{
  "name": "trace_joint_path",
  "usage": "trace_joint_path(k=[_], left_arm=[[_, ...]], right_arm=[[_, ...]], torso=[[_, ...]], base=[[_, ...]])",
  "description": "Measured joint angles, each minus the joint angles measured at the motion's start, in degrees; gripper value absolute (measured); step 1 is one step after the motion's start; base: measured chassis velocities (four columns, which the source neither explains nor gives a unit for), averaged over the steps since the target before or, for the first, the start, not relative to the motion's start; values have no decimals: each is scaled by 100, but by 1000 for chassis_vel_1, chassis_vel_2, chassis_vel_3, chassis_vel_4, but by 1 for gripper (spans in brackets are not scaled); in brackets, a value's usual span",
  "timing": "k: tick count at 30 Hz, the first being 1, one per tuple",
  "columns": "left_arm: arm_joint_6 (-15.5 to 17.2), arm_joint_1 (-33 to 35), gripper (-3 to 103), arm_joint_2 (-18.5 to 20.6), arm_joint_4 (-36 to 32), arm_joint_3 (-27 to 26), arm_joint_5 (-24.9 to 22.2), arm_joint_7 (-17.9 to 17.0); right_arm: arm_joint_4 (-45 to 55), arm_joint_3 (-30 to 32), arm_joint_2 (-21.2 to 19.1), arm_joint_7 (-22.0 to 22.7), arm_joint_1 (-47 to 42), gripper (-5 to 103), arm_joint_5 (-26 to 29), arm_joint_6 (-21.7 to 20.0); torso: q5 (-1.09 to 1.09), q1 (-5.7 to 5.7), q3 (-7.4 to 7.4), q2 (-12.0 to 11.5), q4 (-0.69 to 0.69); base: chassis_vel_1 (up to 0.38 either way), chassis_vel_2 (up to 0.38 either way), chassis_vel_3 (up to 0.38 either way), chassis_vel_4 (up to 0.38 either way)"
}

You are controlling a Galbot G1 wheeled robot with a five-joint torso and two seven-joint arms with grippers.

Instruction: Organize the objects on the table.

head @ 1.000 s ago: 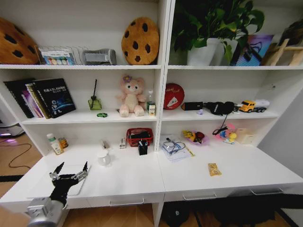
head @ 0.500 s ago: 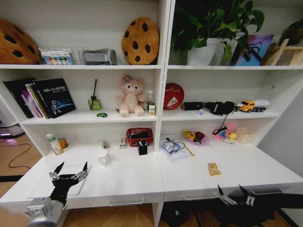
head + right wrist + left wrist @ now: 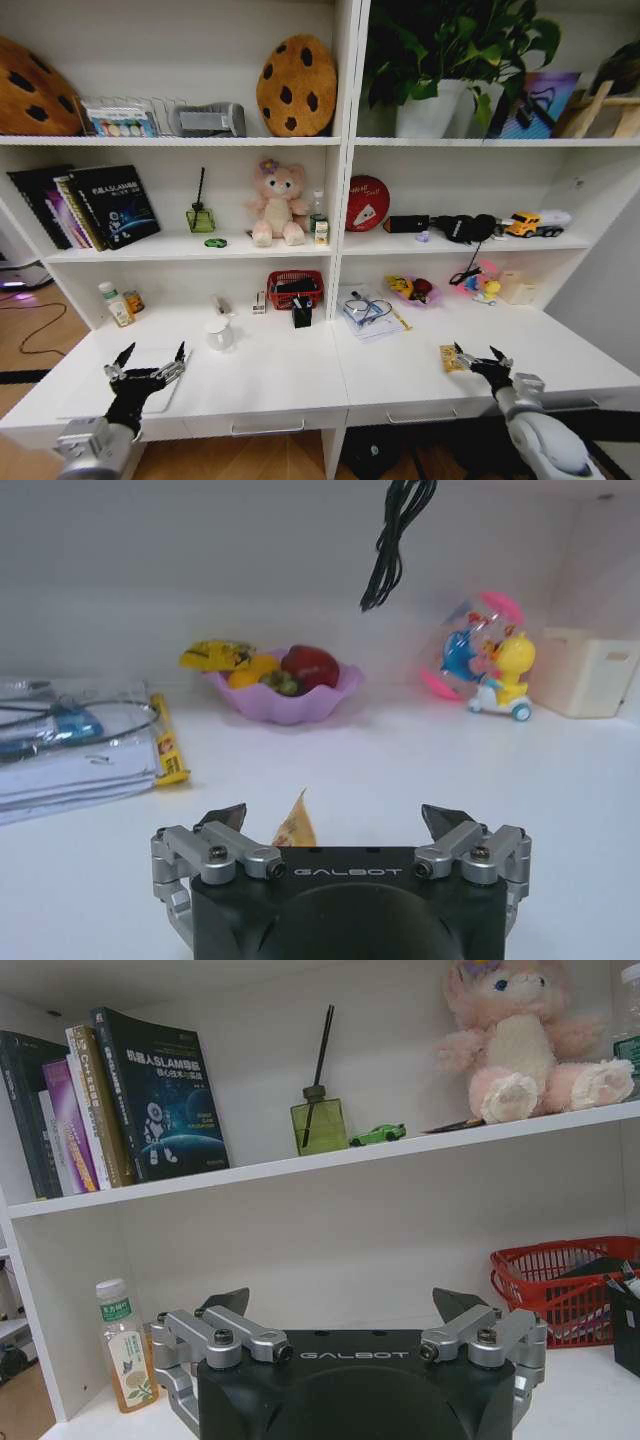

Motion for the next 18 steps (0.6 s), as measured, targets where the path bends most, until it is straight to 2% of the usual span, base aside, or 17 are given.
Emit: trace_joint_path(k=[6,8,9,12,13,15,16,18], left_arm=[[0,0,100,0,0,0,0,0],[0,0,100,0,0,0,0,0],[0,0,100,0,0,0,0,0],[0,0,100,0,0,0,0,0],[0,0,100,0,0,0,0,0],[0,0,100,0,0,0,0,0],[0,0,100,0,0,0,0,0],[0,0,100,0,0,0,0,0]], right_arm=[[-427,-314,-6,-148,254,89,-34,-26],[-575,-358,-3,-200,313,78,-53,30],[-575,-358,-3,-200,313,78,-53,30],[-545,-343,-13,-203,295,62,-52,75],[-545,-343,-13,-203,295,62,-52,75],[-498,-330,-13,-201,281,51,-62,106],[-498,-330,-13,-201,281,51,-62,106],[-473,-328,-1,-200,275,39,-73,120]], torso=[[0,0,0,0,1],[0,0,-1,0,0],[0,0,-1,0,0],[-1,-1,-1,1,0],[-1,-1,-1,1,0],[-1,-1,-1,0,0],[-1,-1,-1,0,0],[-1,-1,-1,1,0]], base=[[0,0,0,0],[0,0,0,0],[0,0,0,0],[0,0,0,0],[0,0,0,0],[0,0,0,0],[0,0,0,0],[0,0,0,0]])
